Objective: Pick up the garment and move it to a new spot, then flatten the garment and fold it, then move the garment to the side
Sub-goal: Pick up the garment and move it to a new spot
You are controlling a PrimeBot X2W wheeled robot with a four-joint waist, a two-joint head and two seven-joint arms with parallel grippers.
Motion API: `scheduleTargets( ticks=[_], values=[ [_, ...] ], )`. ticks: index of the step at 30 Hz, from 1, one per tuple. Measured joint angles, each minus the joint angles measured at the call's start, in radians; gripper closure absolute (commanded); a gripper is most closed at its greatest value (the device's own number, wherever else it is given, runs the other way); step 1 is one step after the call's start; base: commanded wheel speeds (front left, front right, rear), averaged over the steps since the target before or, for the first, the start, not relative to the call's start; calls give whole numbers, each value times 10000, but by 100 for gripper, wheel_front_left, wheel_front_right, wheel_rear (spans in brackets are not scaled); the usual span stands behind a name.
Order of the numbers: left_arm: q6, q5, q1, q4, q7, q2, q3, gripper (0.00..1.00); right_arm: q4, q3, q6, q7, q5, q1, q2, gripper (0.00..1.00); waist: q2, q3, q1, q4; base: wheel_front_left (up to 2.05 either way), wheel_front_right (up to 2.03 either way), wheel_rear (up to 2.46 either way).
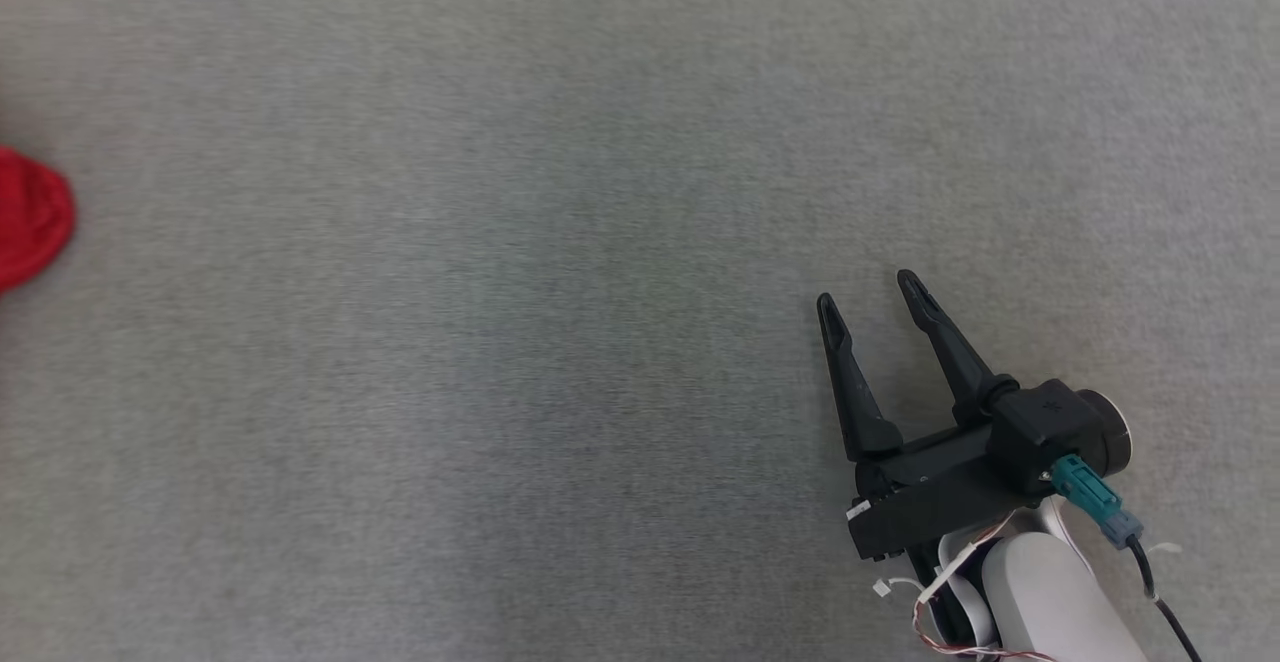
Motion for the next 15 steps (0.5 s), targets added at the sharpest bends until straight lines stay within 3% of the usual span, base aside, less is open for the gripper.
scheduleTargets(
  ticks=[6,7,8,9,15],
  values=[
    [222,681,376,355,-196,401,-184,0,94,134,0,-27,109,-12,2,0,0,389,-1,-517,0,0,0],
    [299,794,396,439,-198,472,-230,24,109,163,0,-29,134,-11,4,0,0,403,0,-565,0,0,0],
    [324,922,456,483,-217,545,-324,82,136,174,0,-27,155,-11,2,0,0,394,0,-592,0,0,0],
    [347,1078,527,506,-257,596,-399,100,161,174,0,-29,182,-10,2,0,0,368,0,-605,0,0,0],
    [127,1104,554,658,-546,529,-443,100,357,138,0,-71,257,10,4,0,-2,32,-2,-512,0,0,0]
  ],
)
